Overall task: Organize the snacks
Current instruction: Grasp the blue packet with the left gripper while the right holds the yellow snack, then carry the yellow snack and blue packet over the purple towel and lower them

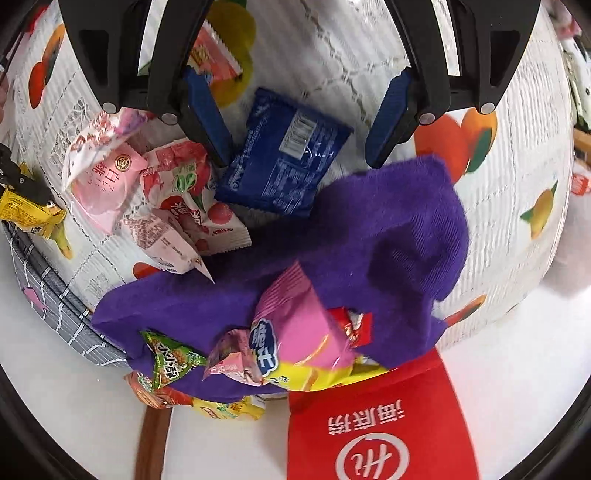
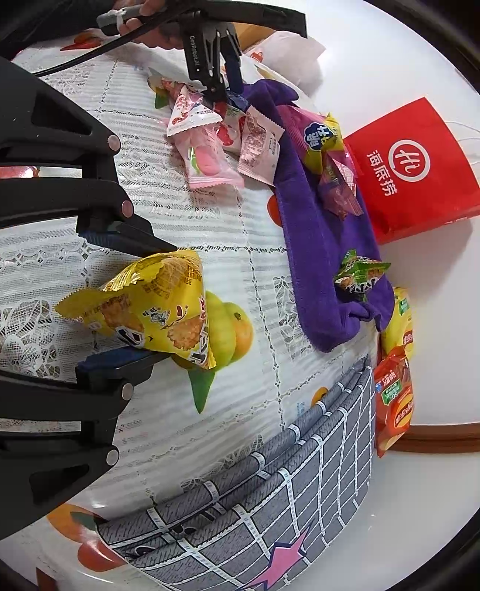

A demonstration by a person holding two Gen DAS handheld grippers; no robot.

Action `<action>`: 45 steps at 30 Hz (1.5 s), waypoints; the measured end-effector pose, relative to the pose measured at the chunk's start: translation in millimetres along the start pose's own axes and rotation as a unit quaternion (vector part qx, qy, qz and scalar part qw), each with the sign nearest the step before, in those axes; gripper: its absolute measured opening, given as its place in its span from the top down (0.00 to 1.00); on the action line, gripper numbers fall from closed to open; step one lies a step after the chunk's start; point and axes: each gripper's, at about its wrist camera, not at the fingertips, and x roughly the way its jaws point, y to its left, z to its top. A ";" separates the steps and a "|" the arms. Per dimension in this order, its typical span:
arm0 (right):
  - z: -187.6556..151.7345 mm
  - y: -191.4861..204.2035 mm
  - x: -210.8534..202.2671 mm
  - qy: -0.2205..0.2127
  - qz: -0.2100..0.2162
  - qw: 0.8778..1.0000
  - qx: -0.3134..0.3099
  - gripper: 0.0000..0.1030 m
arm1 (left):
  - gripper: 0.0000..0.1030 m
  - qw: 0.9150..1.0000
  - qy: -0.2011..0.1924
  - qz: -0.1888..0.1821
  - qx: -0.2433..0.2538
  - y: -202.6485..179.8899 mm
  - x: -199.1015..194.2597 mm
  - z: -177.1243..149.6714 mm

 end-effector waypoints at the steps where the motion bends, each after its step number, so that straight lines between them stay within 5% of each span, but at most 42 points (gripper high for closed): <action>1: -0.4 0.3 -0.2 0.000 0.000 1.000 0.000 0.56 | 0.29 1.000 0.000 -0.005 0.000 0.5 1.2 1.4; 4: 0.2 0.0 -0.1 0.001 -0.001 1.000 0.004 0.56 | 0.30 1.000 -0.004 -0.015 -0.012 1.1 3.7 2.0; 10: 2.4 7.3 -3.9 0.011 -0.025 1.000 0.002 0.59 | 0.50 1.000 -0.003 -0.018 -0.021 -0.2 -3.9 -4.9; 23: 3.4 44.4 -67.8 -0.042 -0.052 0.997 -0.047 0.60 | 0.51 0.996 -0.022 -0.039 -0.080 2.7 -62.4 -30.0; 45: 13.5 87.2 -147.8 -0.127 -0.033 0.987 -0.092 0.60 | 0.51 0.986 -0.092 -0.086 -0.113 -11.4 -141.3 -5.0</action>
